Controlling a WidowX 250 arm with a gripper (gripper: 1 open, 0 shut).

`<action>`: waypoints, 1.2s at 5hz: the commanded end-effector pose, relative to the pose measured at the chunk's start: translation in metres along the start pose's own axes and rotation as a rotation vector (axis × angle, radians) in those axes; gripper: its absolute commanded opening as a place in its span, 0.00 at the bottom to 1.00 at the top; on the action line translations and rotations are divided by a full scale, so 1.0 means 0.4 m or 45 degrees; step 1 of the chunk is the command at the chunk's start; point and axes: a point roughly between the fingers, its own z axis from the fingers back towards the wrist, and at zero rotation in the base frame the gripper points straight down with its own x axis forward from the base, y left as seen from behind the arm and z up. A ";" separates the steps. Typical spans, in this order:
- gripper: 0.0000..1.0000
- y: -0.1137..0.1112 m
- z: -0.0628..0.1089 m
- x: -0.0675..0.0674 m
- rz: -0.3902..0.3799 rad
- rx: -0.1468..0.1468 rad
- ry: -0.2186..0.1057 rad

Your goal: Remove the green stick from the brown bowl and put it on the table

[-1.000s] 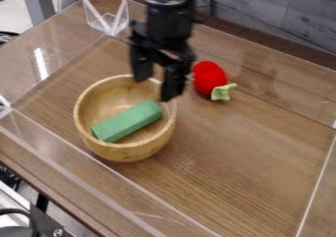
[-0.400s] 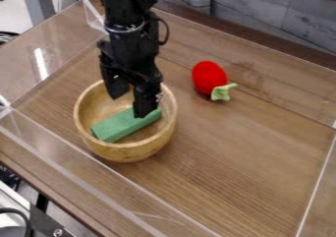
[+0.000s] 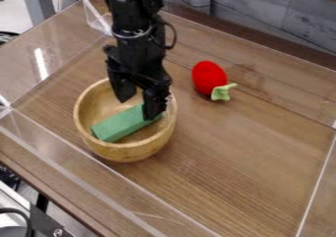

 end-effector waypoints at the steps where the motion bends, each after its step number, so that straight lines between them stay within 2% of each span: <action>1: 1.00 0.026 -0.013 0.010 0.009 0.006 -0.026; 3: 1.00 0.068 -0.026 -0.011 -0.069 -0.020 -0.025; 5: 1.00 -0.006 -0.002 -0.029 -0.196 -0.046 -0.035; 6: 1.00 -0.019 -0.002 -0.008 -0.072 -0.054 -0.052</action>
